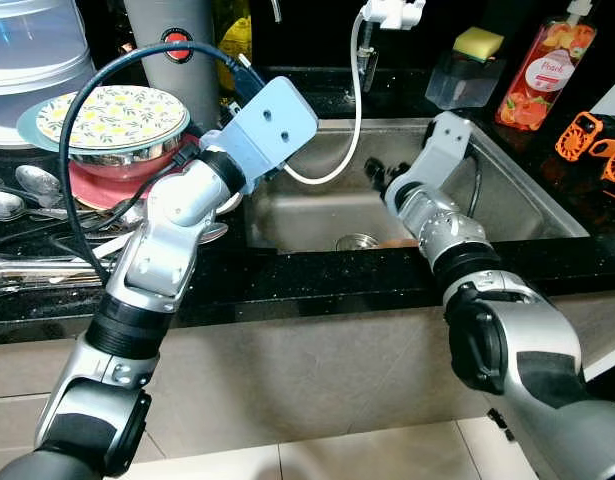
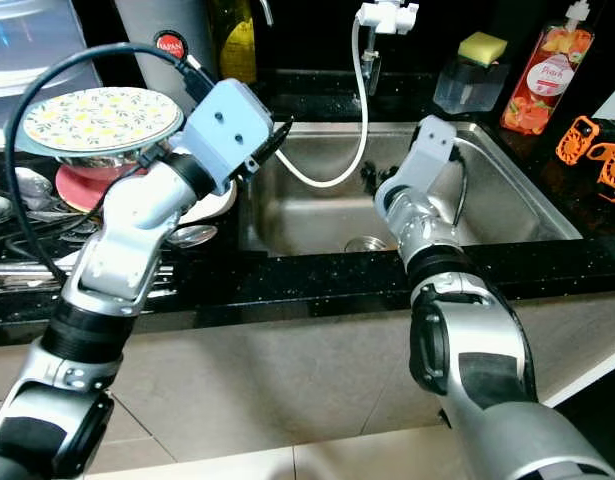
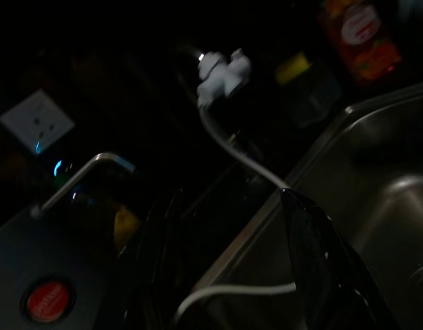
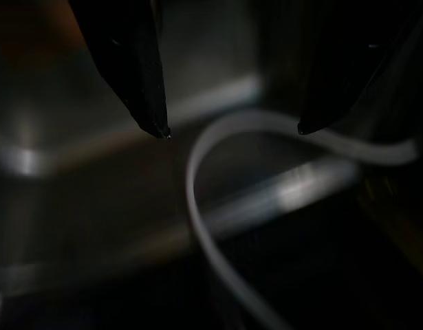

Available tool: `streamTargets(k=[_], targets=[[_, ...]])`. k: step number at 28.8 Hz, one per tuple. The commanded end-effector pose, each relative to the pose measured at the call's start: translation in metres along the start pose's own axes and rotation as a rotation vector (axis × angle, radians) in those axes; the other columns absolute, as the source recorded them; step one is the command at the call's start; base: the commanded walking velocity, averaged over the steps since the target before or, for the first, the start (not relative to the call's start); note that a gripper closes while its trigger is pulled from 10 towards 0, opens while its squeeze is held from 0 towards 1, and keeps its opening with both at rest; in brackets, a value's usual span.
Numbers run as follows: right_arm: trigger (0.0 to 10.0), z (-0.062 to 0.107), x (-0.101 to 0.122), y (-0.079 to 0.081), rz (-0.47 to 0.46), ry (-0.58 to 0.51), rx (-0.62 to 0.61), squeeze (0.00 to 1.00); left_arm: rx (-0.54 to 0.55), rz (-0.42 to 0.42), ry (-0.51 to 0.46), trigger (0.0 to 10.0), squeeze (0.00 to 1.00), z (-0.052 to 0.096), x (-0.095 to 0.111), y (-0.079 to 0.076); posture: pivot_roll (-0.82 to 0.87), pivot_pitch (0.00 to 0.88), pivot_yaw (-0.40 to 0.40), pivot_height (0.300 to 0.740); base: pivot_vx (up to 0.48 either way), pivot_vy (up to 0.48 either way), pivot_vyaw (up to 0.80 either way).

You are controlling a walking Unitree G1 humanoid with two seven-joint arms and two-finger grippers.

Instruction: Kitchen organization

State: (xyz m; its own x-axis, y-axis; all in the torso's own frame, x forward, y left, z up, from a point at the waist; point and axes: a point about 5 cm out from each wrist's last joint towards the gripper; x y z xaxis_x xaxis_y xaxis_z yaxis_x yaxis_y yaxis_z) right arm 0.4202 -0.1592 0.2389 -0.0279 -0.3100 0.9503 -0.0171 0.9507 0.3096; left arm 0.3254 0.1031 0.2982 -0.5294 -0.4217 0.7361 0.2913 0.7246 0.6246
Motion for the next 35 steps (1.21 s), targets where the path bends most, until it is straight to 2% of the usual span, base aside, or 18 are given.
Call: streamTargets(k=[1,2,4,6,9,10,12,16,19,24,25,26,28,29,31,34,35], targets=[[10.0,0.002,0.015,0.001,0.037,-0.090,0.034,0.00,0.024,0.025,0.078,10.0,0.00,0.010,-0.014,0.009,0.14,0.000,-0.052,0.740,0.000,0.000,0.00],[10.0,0.002,0.015,0.001,0.037,-0.090,0.034,0.00,0.024,0.025,0.078,10.0,0.00,0.010,-0.014,0.009,0.14,0.000,-0.052,0.740,0.000,0.000,0.00],[10.0,0.007,0.023,0.003,0.051,-0.148,0.067,0.00,0.044,0.058,0.188,10.0,0.00,0.022,-0.032,0.018,0.14,0.000,-0.052,0.740,0.000,0.000,0.00],[10.0,0.007,0.023,0.003,0.051,-0.148,0.067,0.00,0.044,0.058,0.188,10.0,0.00,0.022,-0.032,0.018,0.14,0.000,-0.052,0.740,0.000,0.000,0.00],[10.0,0.014,0.030,0.001,0.069,-0.194,0.084,0.00,0.029,0.146,0.336,10.0,0.00,0.043,-0.054,0.025,0.15,0.000,-0.053,0.740,0.000,0.000,0.00],[10.0,0.014,0.030,0.001,0.069,-0.194,0.084,0.00,0.029,0.146,0.336,10.0,0.00,0.043,-0.054,0.025,0.15,0.000,-0.053,0.740,0.000,0.000,0.00],[10.0,0.017,0.032,-0.002,0.073,-0.206,0.075,0.00,-0.043,0.163,0.330,10.0,0.00,0.055,-0.052,0.019,0.14,0.000,-0.043,0.740,0.000,0.000,0.00],[10.0,0.019,0.032,-0.005,0.084,-0.217,0.068,0.00,-0.061,0.151,0.305,10.0,0.00,0.067,-0.045,0.016,0.14,0.000,-0.040,0.740,0.000,0.000,0.00],[10.0,0.023,0.027,-0.011,0.092,-0.211,0.060,0.00,0.010,0.064,0.284,10.0,0.00,0.080,-0.041,0.009,0.16,0.000,-0.051,0.740,0.000,0.000,0.00],[10.0,0.025,0.019,-0.010,0.096,-0.183,0.067,0.00,0.062,0.005,0.286,10.0,0.00,0.088,-0.036,0.002,0.17,0.000,-0.061,0.740,0.000,0.000,0.00],[10.0,0.025,0.017,-0.008,0.100,-0.179,0.073,0.00,0.041,-0.041,0.269,10.0,0.00,0.090,-0.032,-0.001,0.18,0.000,-0.064,0.740,0.000,0.000,0.00],[10.0,0.025,0.017,-0.008,0.100,-0.179,0.073,0.00,0.041,-0.041,0.269,10.0,0.00,0.090,-0.032,-0.001,0.18,0.000,-0.064,0.740,0.000,0.000,0.00],[10.0,0.025,0.013,-0.005,0.105,-0.167,0.082,0.00,-0.008,-0.162,0.266,10.0,0.00,0.101,-0.028,-0.010,0.19,0.000,-0.064,0.740,0.000,0.000,0.00],[10.0,0.025,0.013,-0.005,0.105,-0.167,0.082,0.00,-0.008,-0.162,0.266,10.0,0.00,0.101,-0.028,-0.010,0.19,0.000,-0.064,0.740,0.000,0.000,0.00],[10.0,0.026,0.010,-0.004,0.111,-0.156,0.087,0.00,-0.025,-0.272,0.291,10.0,0.00,0.117,-0.027,-0.016,0.19,0.001,-0.067,0.740,0.000,0.000,0.00],[10.0,0.026,0.003,-0.007,0.113,-0.133,0.080,0.00,-0.015,-0.315,0.358,10.0,0.00,0.139,-0.036,-0.022,0.21,0.008,-0.076,0.740,0.000,0.000,0.00],[10.0,0.026,0.003,-0.007,0.113,-0.133,0.080,0.00,-0.015,-0.315,0.358,10.0,0.00,0.139,-0.036,-0.022,0.21,0.008,-0.076,0.740,0.000,0.000,0.00]])
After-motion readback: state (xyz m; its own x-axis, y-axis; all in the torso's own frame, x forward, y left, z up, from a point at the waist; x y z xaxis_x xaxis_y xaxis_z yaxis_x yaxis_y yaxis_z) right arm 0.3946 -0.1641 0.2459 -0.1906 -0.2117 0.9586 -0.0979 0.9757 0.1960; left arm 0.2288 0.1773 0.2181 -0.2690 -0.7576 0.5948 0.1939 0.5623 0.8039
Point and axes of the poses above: a point about 5 cm out from each wrist's last joint towards the gripper, its own z axis pointing back from the gripper into the wrist, its own x axis along the axis of the wrist's last joint, y = z × x, and after that the axes turned 4 degrees about z, right-handed
